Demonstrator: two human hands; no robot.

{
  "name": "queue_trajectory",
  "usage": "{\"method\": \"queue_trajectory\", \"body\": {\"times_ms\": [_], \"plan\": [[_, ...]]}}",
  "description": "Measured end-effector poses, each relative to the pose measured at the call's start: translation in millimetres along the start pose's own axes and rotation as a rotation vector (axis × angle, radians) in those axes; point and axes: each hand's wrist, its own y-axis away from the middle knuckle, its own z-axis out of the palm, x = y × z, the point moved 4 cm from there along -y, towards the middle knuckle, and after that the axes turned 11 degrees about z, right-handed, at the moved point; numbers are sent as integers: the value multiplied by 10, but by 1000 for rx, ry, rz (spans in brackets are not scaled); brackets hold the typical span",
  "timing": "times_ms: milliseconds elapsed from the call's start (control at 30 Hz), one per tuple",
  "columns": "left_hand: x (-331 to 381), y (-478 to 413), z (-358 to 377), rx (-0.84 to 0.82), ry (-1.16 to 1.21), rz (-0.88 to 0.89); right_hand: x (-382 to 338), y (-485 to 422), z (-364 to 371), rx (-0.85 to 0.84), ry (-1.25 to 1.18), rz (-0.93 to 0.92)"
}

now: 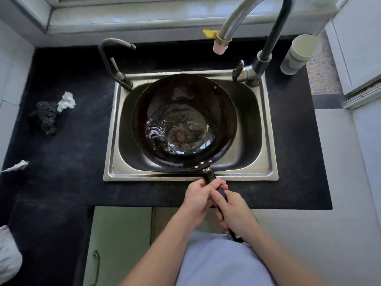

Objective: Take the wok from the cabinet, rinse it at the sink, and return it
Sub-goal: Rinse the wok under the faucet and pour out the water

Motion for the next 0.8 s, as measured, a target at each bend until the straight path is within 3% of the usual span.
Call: {"method": "queue_trajectory", "body": {"times_ms": [233,600,800], "plan": [[88,-77,171,-30,96,-16,-79,-48,-157,112,113,-59],[72,-17,-37,50,72,9,-64,-63,17,-17,52,-36],[22,-40,-13,-9,-4,-16,20,-43,-4,-18,-6,12]]}}
